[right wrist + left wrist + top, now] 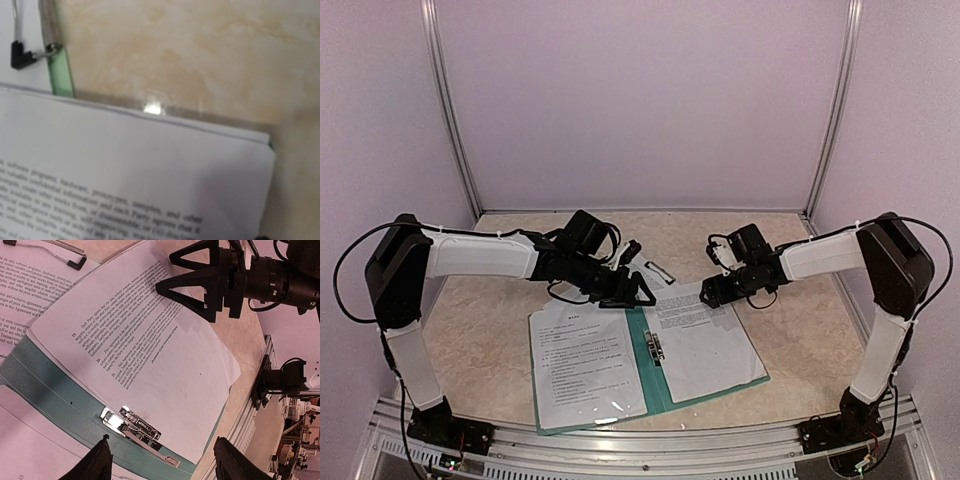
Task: Put the files into the folder
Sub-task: Adjust the file in the folder with some files, then clamp the file at the center of the board.
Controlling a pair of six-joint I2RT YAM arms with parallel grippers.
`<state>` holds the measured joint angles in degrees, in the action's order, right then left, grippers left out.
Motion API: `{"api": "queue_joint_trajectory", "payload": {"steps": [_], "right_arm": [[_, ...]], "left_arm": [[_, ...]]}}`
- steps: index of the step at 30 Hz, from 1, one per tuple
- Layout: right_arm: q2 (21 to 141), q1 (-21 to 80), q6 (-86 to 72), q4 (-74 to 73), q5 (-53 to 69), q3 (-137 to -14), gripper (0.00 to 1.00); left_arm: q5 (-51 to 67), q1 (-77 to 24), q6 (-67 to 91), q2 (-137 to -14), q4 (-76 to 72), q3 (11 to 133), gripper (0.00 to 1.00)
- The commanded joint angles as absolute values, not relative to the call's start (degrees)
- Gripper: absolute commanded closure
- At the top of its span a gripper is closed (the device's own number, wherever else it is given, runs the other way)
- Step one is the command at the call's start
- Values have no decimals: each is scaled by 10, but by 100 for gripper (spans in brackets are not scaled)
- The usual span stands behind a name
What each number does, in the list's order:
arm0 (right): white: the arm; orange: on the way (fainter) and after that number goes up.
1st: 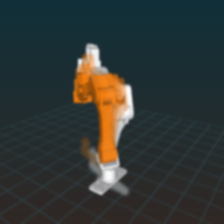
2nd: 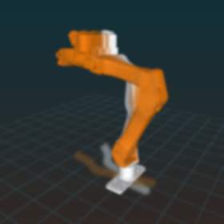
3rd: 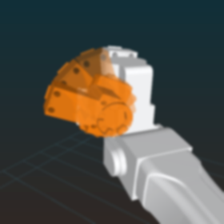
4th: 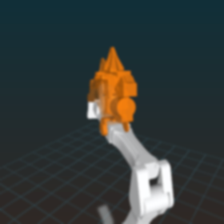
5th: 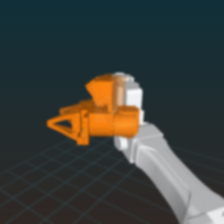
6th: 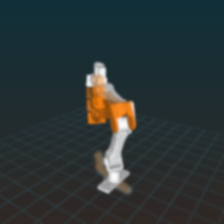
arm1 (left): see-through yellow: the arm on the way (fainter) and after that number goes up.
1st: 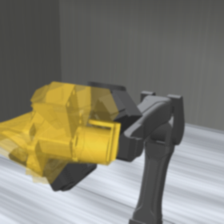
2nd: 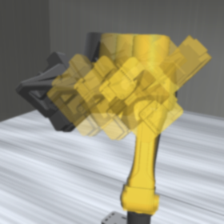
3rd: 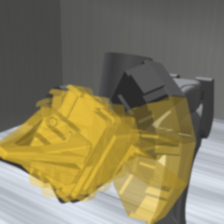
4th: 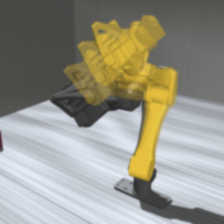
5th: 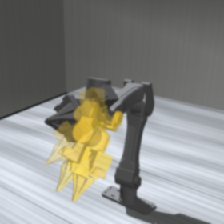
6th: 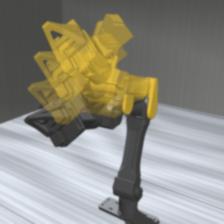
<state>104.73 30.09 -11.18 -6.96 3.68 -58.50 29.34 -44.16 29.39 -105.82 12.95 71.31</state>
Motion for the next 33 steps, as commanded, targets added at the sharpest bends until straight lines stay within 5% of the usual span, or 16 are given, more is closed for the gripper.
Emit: {"api": "queue_joint_trajectory", "payload": {"steps": [1, 33], "right_arm": [[1064, 296, -104, -57, 54, -598, 21], [910, 326, -127, -66, 95, -571, 26]], "left_arm": [[286, -437, 287, -1058, 142, 720, 33], [264, -433, 300, -1048, 122, 698, 32]]}}
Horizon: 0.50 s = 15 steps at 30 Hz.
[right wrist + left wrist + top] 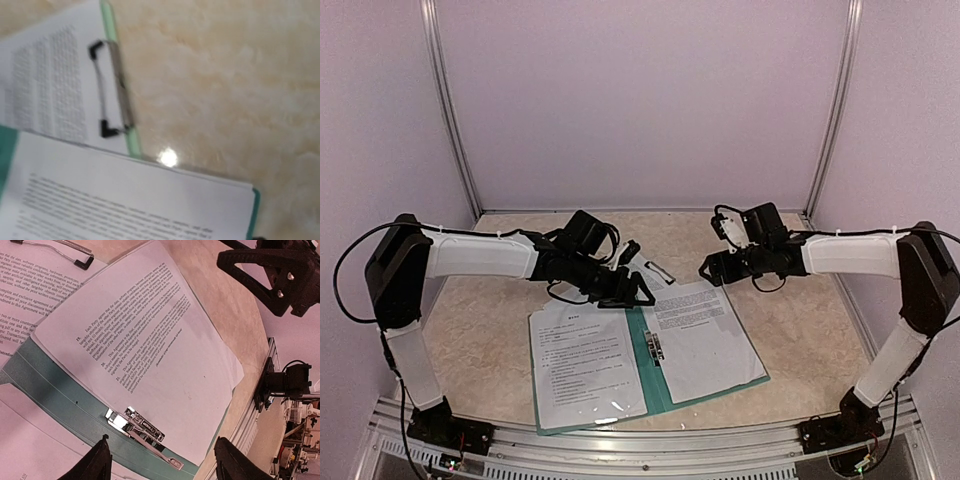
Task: Put the files into the folder
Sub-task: Clamp the file at the center of the board.
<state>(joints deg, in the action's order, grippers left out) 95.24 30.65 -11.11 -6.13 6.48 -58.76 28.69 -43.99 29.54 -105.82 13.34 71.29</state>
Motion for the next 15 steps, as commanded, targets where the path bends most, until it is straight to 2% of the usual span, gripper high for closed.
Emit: {"api": "queue_joint_trajectory", "payload": {"steps": [1, 8, 15], "right_arm": [[898, 336, -136, -62, 106, -558, 28], [822, 439, -193, -39, 147, -496, 40], [772, 488, -203, -5, 153, -439, 54]], "left_arm": [[254, -432, 301, -1046, 120, 694, 32], [255, -416, 312, -1031, 97, 675, 32], [321, -418, 310, -1097, 110, 731, 37]]}}
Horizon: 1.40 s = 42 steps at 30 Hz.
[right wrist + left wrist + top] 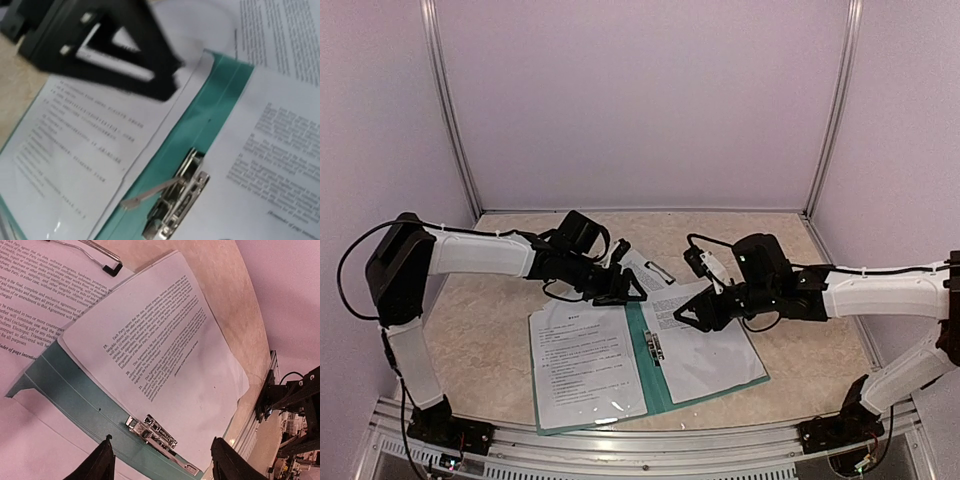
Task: Put the files into the folder
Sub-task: Clamp the file at the center of the board.
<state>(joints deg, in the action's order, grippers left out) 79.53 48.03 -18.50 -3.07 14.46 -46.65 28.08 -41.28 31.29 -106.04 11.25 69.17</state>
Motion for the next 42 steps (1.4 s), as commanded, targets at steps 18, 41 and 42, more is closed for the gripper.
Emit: {"api": "queue_joint_trajectory", "payload": {"steps": [18, 41, 42], "right_arm": [[798, 537, -193, -26, 169, -449, 68], [790, 527, -194, 38, 169, -424, 69], [787, 524, -198, 48, 177, -415, 69]], "left_arm": [[306, -432, 220, -1090, 180, 724, 63], [223, -424, -234, -1113, 432, 882, 61], [225, -424, -244, -1117, 418, 877, 61]]}}
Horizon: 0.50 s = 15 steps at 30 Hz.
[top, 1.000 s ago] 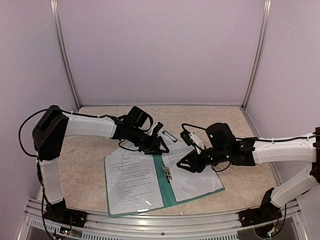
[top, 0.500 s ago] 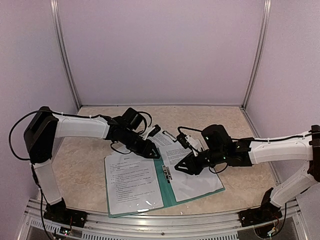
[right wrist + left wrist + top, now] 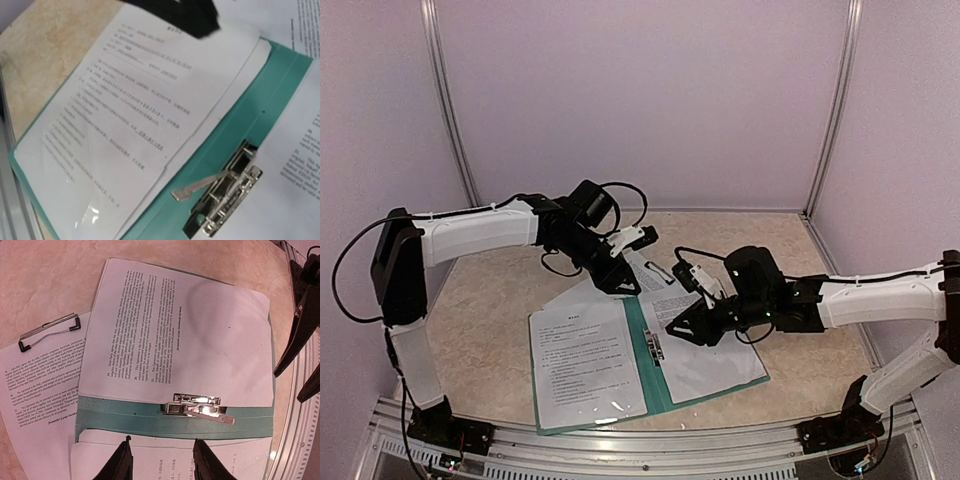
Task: Put the files into the folder
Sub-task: Clamp the file at the center of the board.
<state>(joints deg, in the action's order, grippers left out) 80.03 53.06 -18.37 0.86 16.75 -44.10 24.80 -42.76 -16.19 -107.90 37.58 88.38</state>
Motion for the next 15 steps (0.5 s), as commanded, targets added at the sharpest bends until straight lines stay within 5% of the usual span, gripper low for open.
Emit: {"api": "queue_joint_trajectory", "payload": {"steps": [1, 15], "right_arm": [[784, 521, -200, 54, 184, -407, 69], [806, 503, -210, 110, 217, -354, 69]], "left_arm": [[228, -427, -253, -1119, 406, 869, 62], [208, -470, -402, -1179, 372, 872, 70]]}}
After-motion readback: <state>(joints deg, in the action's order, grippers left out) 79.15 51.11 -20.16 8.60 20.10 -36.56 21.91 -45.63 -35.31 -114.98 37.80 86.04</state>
